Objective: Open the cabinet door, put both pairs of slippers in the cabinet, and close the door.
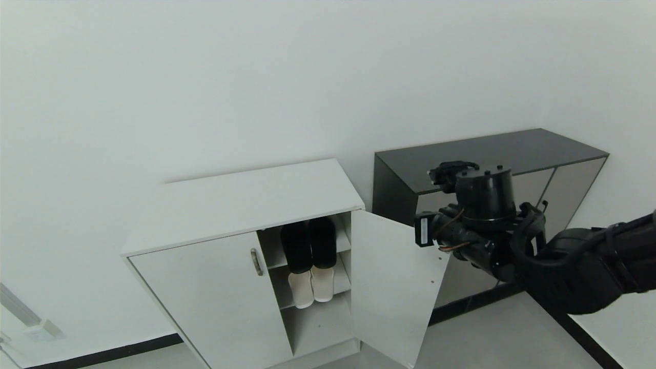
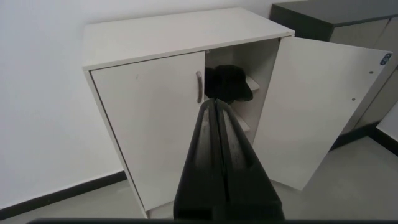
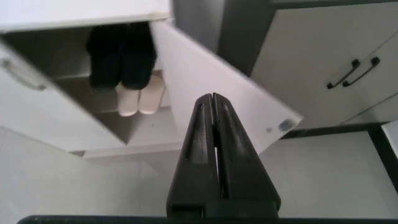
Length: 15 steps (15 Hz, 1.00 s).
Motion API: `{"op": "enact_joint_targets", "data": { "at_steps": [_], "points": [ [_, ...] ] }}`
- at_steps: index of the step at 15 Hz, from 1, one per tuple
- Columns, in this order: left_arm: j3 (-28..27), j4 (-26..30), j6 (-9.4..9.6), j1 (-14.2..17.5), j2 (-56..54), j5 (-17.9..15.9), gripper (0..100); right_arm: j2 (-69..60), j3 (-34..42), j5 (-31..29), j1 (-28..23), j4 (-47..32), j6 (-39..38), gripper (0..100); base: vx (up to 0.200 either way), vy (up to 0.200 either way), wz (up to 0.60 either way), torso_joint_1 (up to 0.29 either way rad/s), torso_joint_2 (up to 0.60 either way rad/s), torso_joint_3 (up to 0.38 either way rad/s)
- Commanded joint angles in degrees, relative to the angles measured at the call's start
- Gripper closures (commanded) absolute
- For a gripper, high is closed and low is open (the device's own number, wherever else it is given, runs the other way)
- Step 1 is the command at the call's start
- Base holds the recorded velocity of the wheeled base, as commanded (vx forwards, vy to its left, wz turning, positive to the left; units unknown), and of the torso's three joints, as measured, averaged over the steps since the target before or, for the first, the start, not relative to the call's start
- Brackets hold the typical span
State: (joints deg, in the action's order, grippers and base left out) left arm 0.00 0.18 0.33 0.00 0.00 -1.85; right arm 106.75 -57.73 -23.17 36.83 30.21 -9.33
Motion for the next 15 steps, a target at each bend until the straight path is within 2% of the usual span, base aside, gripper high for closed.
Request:
{"op": "enact_joint_targets", "data": {
  "at_steps": [1,8,15],
  "points": [
    [0.00,-0.01,0.02,0.00,0.00,0.01,100,4.34,-4.40,1.73,-5.54,-0.68,-0.17,100,0.000,0.000,0.00,0.000,0.00,0.000],
    [0.00,-0.01,0.02,0.00,0.00,0.01,100,13.92,-11.17,5.24,-11.52,0.29,-2.45,100,0.000,0.000,0.00,0.000,0.00,0.000],
    [0.00,-0.01,0.11,0.00,0.00,-0.08,100,18.93,-15.74,5.60,-12.22,0.38,-3.51,100,0.000,0.000,0.00,0.000,0.00,0.000]
  ]
}}
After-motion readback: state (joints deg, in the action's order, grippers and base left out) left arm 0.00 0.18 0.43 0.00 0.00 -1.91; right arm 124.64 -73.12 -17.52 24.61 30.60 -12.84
